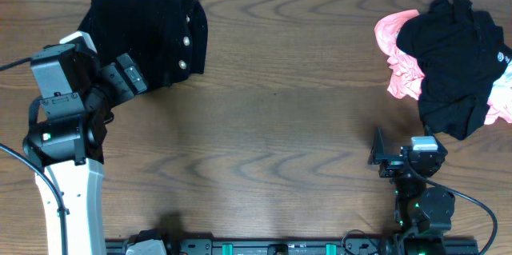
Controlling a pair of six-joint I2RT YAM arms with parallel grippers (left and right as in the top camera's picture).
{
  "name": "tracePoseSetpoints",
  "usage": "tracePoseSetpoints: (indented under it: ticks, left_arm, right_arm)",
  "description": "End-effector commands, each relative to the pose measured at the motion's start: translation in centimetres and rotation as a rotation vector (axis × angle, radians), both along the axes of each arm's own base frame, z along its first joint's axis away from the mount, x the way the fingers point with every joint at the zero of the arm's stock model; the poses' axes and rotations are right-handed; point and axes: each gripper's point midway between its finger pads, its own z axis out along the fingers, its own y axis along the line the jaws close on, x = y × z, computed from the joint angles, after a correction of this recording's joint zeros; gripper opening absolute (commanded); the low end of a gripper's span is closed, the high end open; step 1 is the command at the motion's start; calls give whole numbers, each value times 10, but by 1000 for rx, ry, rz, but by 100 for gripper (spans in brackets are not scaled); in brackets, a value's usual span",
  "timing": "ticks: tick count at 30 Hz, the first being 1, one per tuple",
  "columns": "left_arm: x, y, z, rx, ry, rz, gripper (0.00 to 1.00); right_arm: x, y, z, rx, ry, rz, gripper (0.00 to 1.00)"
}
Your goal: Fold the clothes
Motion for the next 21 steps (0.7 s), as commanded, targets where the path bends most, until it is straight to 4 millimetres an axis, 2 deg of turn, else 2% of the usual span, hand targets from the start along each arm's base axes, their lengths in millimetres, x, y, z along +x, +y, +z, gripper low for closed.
tracePoseSetpoints:
  ticks: [1,6,11,14,18,21]
  left_arm:
    - [1,-1,1,5,-1,-12,98]
    - [1,-1,0,4,0,-12,98]
    - [-8,-2,-11,-2,28,-11,98]
    - [-22,-5,-19,-1,29,-10,98]
    - [-46,-7,-44,19,-2,6,98]
    - [-54,-14,-51,19,-118,-12,98]
  right_arm:
    - [0,-1,-1,13,0,-4,99]
    - [0,-1,-1,13,-1,-4,99]
    - [0,-1,-1,13,-1,-4,99]
    - [0,-1,-1,13,-1,-4,99]
    - [0,-1,-1,13,0,-4,99]
    - [0,-1,-1,13,-1,-4,99]
